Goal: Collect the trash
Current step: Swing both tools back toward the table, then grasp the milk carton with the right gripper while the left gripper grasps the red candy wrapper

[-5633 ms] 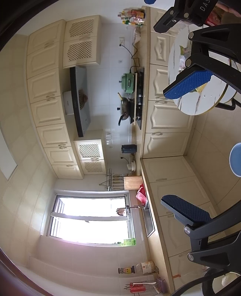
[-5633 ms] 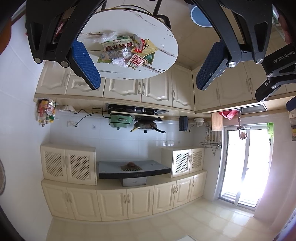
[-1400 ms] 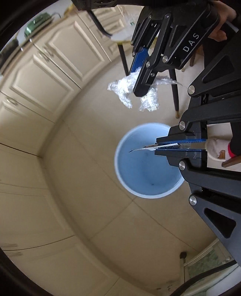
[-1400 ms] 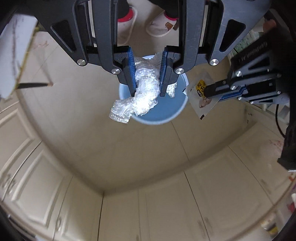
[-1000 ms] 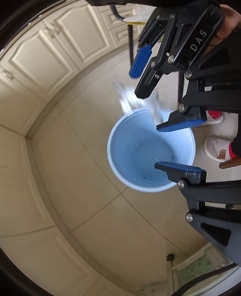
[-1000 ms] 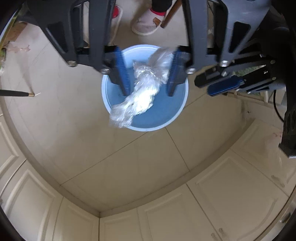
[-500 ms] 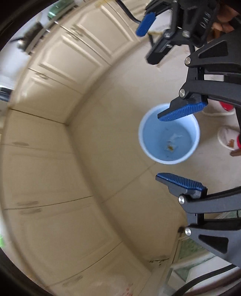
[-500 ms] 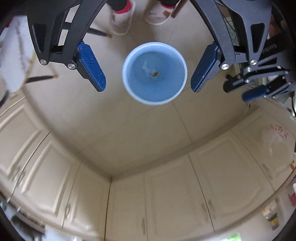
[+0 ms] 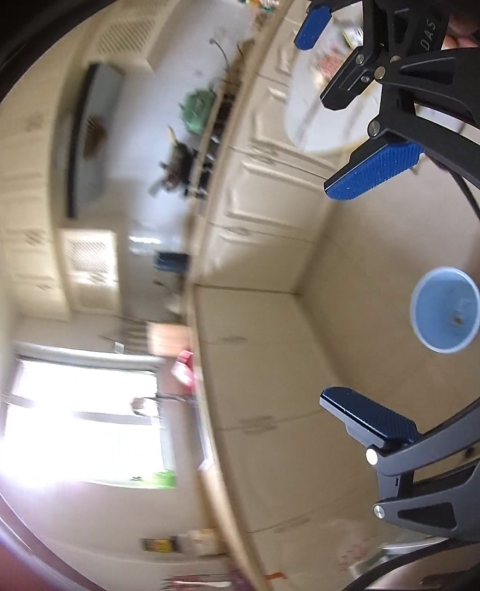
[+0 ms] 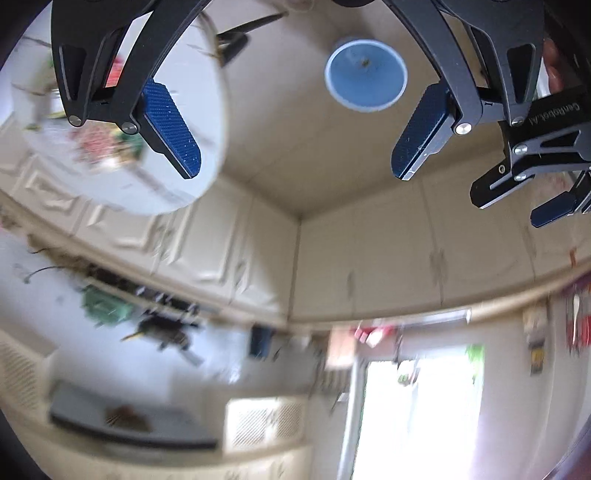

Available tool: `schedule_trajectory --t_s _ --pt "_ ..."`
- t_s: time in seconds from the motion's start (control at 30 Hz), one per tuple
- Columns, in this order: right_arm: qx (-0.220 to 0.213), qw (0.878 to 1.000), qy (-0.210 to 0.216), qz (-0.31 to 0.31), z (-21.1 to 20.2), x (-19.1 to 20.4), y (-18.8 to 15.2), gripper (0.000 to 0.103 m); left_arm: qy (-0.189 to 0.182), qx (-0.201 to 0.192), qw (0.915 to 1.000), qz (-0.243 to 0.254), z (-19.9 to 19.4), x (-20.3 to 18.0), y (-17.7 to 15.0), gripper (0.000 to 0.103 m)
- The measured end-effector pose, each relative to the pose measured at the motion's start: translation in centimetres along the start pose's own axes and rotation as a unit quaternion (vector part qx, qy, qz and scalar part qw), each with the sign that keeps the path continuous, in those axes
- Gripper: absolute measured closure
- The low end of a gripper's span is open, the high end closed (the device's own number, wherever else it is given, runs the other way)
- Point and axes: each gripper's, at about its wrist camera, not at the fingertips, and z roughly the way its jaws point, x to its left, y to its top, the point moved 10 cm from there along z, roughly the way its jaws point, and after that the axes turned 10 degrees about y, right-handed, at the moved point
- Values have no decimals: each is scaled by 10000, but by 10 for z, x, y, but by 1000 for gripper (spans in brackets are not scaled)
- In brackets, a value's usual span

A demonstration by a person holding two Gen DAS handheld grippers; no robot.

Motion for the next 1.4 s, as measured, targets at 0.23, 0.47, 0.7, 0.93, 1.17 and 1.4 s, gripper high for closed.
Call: schedule_trajectory --t_s 0.23,0.47,0.7,0.93,1.17,1.4 --pt "-794 9948 -607 204 -115 -42 40 0 -541 -762 9956 34 -95 -46 -19 1" --pt "-1395 9838 -1063 361 -205 -69 44 0 -818 -1303 9881 88 -206 22 -96 1" --pt "-1674 9735 -1474 504 -262 -101 31 0 -1119 -1715 9784 297 -245 -19 -139 1" --pt "-1703 9603 -2059 797 -292 -160 6 0 -1544 -1642 9725 582 -228 -60 -132 1" --pt "-1291 9518 -2474 1273 -285 -230 -34 0 -1989 -894 9710 980 -159 -117 -137 1" --pt "-442 9470 -2447 2034 -224 -301 -95 0 -2025 -68 9670 1547 -83 -158 -177 1"
